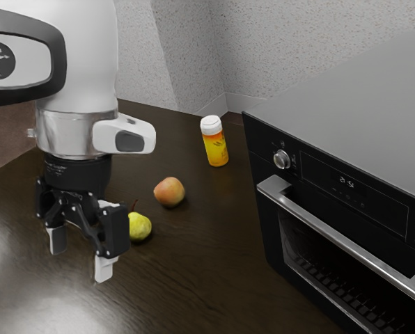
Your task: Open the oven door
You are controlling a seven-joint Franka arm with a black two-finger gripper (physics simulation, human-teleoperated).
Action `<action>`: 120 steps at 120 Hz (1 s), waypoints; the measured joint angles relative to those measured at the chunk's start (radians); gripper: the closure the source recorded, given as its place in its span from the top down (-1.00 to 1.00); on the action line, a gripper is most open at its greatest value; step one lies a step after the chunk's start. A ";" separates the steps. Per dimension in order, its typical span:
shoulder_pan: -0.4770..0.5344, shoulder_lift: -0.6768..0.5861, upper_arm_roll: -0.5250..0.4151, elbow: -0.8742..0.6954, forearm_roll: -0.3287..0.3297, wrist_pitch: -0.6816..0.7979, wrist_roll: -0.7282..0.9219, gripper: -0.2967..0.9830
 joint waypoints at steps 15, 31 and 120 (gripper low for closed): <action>-0.003 0.004 0.021 -0.014 -0.005 0.177 -0.099 0.54; -0.016 0.029 0.006 -0.011 0.005 0.278 -0.191 0.54; -0.034 -0.149 -0.016 -0.429 -0.023 1.170 -0.544 0.53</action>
